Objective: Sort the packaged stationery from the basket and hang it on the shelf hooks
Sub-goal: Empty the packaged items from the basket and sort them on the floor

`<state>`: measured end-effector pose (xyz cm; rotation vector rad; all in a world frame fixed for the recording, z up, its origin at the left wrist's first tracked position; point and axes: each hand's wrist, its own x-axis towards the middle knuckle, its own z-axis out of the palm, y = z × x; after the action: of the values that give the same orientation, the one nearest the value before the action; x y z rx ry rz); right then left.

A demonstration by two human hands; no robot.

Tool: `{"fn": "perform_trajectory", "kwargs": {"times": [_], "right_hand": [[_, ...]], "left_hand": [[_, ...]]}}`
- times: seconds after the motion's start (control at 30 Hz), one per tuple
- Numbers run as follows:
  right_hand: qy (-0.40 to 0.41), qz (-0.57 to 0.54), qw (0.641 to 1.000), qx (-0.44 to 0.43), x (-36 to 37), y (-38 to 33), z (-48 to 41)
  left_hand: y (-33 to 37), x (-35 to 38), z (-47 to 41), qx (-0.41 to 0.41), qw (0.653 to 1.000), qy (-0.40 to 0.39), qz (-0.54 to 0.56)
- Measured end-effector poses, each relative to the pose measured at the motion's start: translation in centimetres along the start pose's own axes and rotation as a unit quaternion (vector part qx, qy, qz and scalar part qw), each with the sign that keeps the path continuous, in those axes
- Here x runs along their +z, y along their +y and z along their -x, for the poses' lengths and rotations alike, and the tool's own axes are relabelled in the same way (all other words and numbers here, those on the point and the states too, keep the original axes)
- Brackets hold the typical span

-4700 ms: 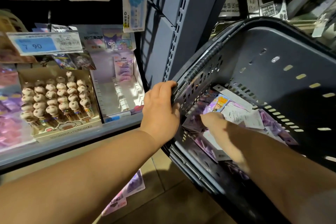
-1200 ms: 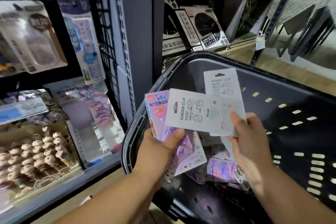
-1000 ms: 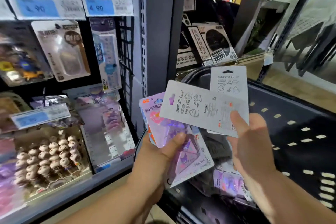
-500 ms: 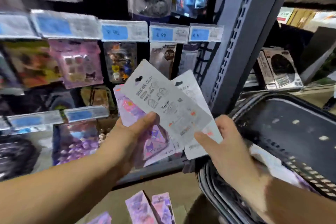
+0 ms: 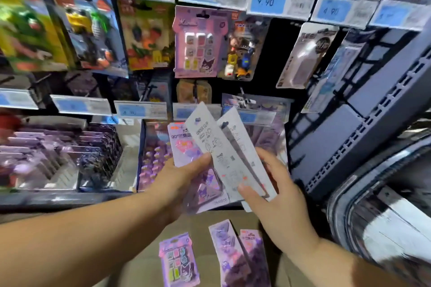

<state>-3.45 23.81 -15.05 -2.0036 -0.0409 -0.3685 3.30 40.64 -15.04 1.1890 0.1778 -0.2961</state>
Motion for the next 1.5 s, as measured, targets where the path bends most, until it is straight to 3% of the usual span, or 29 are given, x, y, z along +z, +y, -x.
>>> {"fn": "perform_trajectory", "kwargs": {"times": [0.33, 0.6, 0.73, 0.9, 1.2, 1.37, 1.5], "right_hand": [[0.009, 0.194, 0.976, -0.098, 6.0, 3.9, 0.0], [-0.003, 0.236, 0.967, -0.091, 6.8, 4.2, 0.4], [0.006, 0.311, 0.948, -0.068, 6.7, 4.0, 0.0], [0.005, 0.455, 0.883, -0.111, 7.1, 3.1, 0.4], [-0.052, 0.474, 0.861, -0.175, 7.0, 4.0, 0.5], [-0.098, 0.424, 0.883, -0.174, 7.7, 5.3, 1.2], [-0.105, 0.258, 0.96, 0.033, 7.7, 6.1, 0.9]], "left_hand": [[-3.3, -3.6, -2.3, -0.004, 0.998, 0.038, -0.059], [-4.2, -4.8, -2.6, -0.027, 0.997, 0.057, -0.052], [-4.3, -4.6, -2.6, 0.0, 0.996, 0.072, -0.061], [-4.8, -4.8, -2.3, 0.023, 0.996, 0.027, -0.084], [-5.6, -6.3, -3.1, -0.003, 0.999, -0.035, -0.027], [-7.5, -8.0, -3.0, -0.075, 0.996, -0.047, -0.009], [-8.4, -8.5, -3.4, -0.091, 0.995, -0.017, -0.025]]}}
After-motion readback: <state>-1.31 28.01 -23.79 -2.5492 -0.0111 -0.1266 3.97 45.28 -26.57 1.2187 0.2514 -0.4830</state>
